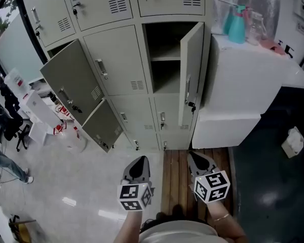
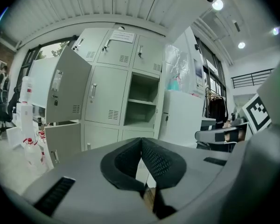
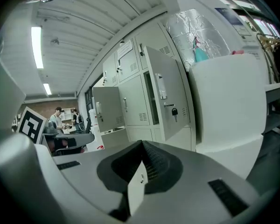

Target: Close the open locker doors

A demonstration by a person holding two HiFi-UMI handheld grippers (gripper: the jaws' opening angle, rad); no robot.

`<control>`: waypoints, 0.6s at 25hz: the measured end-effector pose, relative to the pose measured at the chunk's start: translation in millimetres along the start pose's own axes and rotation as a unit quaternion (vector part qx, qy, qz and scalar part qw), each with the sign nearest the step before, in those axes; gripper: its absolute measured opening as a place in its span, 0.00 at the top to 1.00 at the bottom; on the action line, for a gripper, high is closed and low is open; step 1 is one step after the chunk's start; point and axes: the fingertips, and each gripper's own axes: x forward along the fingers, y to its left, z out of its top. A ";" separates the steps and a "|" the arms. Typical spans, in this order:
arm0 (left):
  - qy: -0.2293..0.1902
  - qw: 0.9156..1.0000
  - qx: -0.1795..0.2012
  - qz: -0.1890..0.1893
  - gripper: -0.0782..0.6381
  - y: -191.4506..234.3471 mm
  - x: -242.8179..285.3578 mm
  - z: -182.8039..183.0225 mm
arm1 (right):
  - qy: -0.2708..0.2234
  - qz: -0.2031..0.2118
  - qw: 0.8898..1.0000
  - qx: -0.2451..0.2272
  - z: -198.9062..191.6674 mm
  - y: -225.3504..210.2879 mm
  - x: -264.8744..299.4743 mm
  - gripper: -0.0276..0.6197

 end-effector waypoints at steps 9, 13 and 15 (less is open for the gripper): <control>-0.006 1.000 0.009 0.007 0.86 -18.4 7.4 5.3 | -0.041 0.009 0.999 -0.016 28.8 -14.4 0.1 0.95; -0.005 1.000 0.014 0.006 0.86 -21.4 13.1 7.8 | -0.055 0.008 0.998 -0.018 43.7 -21.7 4.5 0.90; -0.002 1.000 0.017 0.005 0.86 -20.5 18.9 8.4 | -0.061 0.006 0.998 -0.018 49.4 -25.4 8.7 0.90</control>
